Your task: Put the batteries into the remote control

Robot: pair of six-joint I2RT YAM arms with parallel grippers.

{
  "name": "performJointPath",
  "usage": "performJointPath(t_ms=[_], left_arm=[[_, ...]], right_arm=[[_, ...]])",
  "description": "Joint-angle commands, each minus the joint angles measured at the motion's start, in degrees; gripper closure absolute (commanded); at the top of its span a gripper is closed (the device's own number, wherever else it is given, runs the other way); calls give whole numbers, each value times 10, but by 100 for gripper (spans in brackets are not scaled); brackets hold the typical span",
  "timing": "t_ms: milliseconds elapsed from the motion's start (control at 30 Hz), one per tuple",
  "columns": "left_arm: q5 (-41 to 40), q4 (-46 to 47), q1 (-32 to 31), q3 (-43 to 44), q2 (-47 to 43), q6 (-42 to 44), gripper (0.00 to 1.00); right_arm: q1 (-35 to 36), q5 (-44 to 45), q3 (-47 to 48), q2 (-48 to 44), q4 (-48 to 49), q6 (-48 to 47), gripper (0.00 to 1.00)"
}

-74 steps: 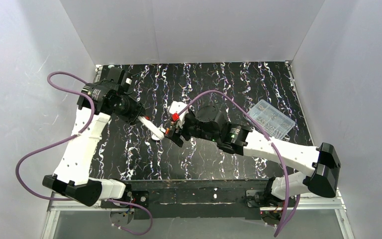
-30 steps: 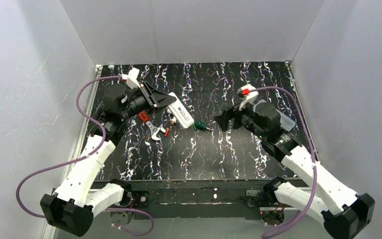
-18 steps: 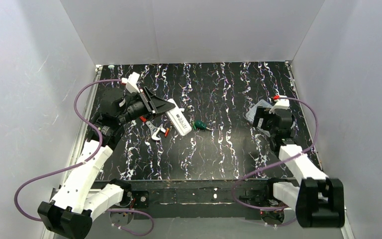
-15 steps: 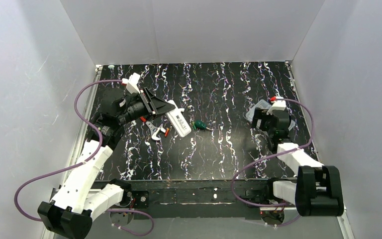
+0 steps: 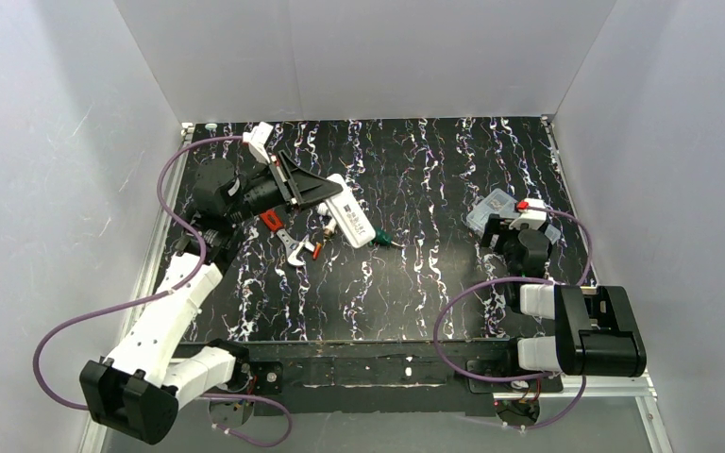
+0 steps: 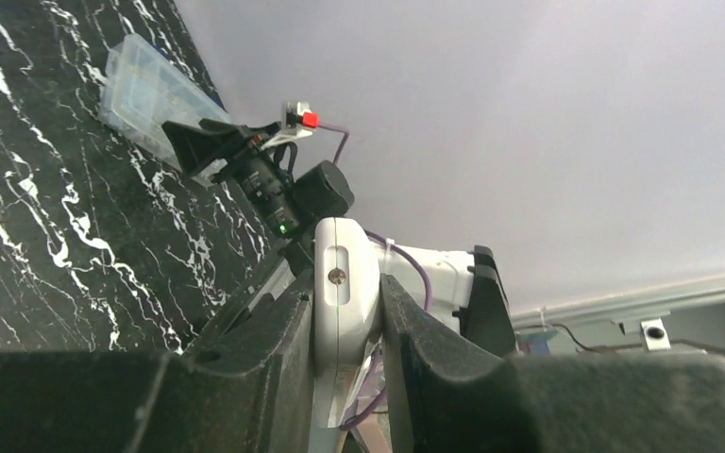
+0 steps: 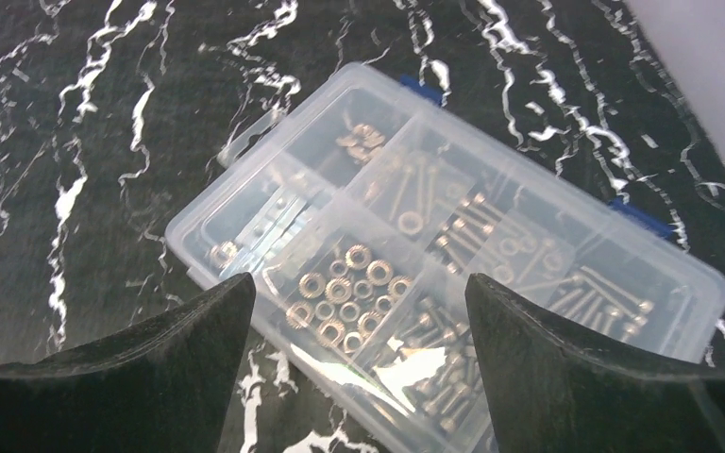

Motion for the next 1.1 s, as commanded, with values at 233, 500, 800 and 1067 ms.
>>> performJointPath(t_ms=[233,500,800,1067], left_arm=[[72,-178,0,48,-63,211,100],[78,-170,-2,56,-40,205,100],[76,-202,-4,71,-48,231,100],[73,-196,-7,61,-48,226,100]], right_arm=[[-4,40,33,1,31,20,8],[-4,40,33,1,28,20,8],[-4,39,33,1,25,21,7],[-4,40,33,1,28,20,7]])
